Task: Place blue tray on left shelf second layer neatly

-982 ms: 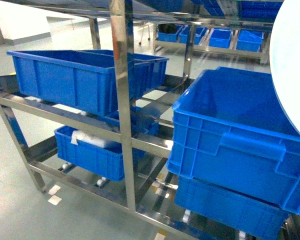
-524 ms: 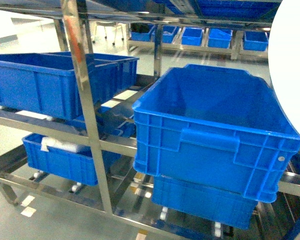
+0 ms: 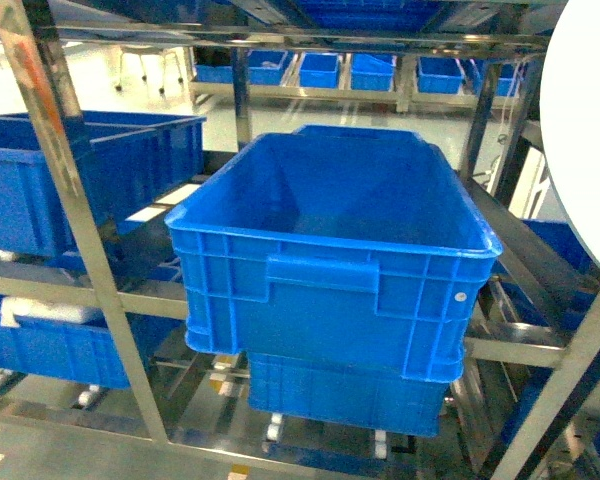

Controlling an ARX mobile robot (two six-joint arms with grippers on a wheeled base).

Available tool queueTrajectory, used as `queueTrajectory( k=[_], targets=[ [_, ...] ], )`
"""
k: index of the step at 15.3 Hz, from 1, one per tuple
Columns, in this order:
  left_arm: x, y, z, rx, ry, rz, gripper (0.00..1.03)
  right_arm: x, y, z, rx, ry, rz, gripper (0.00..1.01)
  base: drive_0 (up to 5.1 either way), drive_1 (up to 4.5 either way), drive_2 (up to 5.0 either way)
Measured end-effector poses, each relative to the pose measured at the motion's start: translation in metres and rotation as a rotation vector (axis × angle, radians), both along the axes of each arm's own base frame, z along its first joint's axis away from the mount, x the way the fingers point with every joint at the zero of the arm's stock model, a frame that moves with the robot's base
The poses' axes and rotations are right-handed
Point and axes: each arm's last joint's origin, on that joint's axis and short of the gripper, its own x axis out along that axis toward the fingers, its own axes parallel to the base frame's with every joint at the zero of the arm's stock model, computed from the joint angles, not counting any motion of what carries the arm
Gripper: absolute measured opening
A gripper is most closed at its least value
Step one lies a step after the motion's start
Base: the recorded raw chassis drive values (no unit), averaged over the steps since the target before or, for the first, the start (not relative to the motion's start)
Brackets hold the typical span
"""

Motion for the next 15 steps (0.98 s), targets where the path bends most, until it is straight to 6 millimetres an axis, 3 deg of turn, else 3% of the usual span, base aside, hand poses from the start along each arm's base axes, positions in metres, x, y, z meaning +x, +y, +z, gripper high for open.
queueTrajectory(
  k=[3, 15],
  targets=[
    [0.0, -0.0002, 0.0, 0.0, 0.0, -0.002, 0.98, -0.0001, -0.0001, 0.0001, -0.001, -0.001, -0.003, 0.02, 0.0, 0.0, 0.0],
    [0.0, 0.0, -0.0001, 0.0, 0.001, 0.001, 0.98, -0.0006, 0.0, 0.0009, -0.002, -0.007, -0.003, 0.02, -4.1, 4.51, -0.3]
  ],
)
